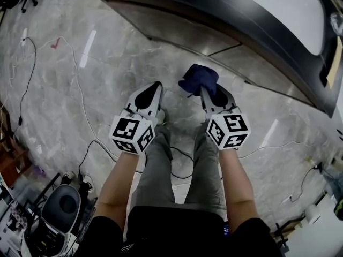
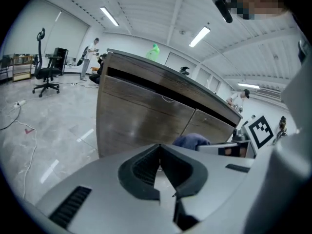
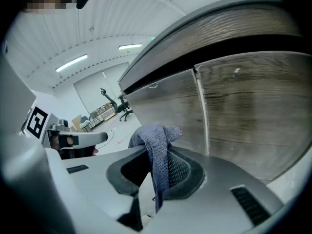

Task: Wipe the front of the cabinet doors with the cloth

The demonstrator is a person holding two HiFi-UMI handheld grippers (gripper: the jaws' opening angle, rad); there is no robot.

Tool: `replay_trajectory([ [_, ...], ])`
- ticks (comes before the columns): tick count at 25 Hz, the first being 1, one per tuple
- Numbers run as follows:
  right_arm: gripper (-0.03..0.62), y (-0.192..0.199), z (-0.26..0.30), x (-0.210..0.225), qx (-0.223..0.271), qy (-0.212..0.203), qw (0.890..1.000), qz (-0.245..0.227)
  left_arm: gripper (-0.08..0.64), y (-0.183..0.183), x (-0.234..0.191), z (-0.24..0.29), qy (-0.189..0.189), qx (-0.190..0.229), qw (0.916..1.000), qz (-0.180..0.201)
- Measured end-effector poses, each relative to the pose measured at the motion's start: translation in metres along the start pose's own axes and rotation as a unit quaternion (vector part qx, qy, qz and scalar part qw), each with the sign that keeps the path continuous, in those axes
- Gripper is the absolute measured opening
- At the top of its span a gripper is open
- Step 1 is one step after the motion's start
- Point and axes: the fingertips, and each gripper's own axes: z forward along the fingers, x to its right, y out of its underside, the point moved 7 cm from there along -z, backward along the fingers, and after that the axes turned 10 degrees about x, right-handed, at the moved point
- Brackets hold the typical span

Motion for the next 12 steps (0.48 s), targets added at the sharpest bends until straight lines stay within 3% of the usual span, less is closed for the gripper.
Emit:
replay_trajectory([
  [12,0.071,-0.020,0.070,-0.085,0.005,-0.056,0.998,-0.023,0.008,-0.029,-0.081,-0.038,-0.036,0.021,0.9991,-0.007],
])
